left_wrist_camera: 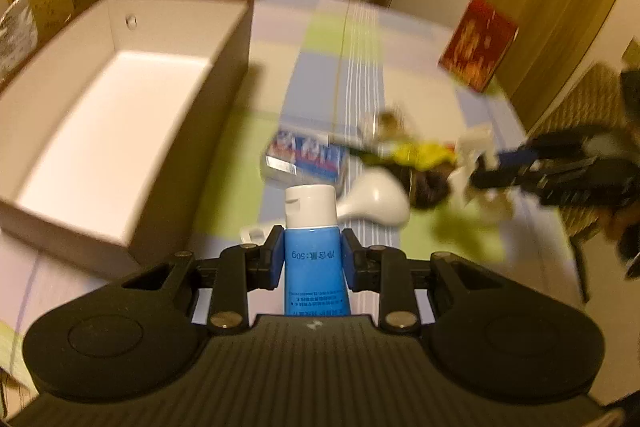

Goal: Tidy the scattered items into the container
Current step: 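Carry both items over the box and open both tools to drop them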

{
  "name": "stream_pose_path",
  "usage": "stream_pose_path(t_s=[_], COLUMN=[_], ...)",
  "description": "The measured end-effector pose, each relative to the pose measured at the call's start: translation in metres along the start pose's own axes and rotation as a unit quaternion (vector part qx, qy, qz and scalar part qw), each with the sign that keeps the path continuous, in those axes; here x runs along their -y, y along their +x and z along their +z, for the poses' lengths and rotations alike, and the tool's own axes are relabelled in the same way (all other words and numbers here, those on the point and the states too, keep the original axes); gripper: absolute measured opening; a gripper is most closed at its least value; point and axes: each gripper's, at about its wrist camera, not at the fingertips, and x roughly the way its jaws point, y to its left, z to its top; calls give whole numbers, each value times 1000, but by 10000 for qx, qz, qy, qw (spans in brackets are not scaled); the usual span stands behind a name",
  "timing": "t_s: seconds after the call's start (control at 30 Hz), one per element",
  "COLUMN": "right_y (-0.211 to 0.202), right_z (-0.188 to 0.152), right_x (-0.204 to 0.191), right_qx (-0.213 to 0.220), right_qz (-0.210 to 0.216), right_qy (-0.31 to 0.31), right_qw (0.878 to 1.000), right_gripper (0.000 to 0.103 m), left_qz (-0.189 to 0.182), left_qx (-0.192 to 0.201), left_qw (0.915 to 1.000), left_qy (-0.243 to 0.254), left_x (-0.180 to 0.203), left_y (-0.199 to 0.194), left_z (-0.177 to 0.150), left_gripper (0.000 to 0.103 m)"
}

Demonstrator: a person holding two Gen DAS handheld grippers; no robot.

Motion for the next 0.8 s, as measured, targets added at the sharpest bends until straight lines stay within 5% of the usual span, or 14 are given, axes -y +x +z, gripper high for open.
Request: stream_pose_path(t_s=[0.27,0.5,0.8], right_y=[21,67,146], right_z=[71,139,177], right_x=[-47,-99,-139], right_qx=[566,948,342], right_qz=[491,866,939], right_qy=[-58,-375,-736], right_qw=[9972,9910,9923], right_gripper=[30,30,30], left_qz=[33,426,735], left_qx=[750,1144,1076], left_qw=[9971,9920,9900], left_qy=[-98,-333,-548], left_x=[-58,-124,-186], left_y=[-41,-55,-35], left_z=[53,89,102], left_gripper=[24,24,24])
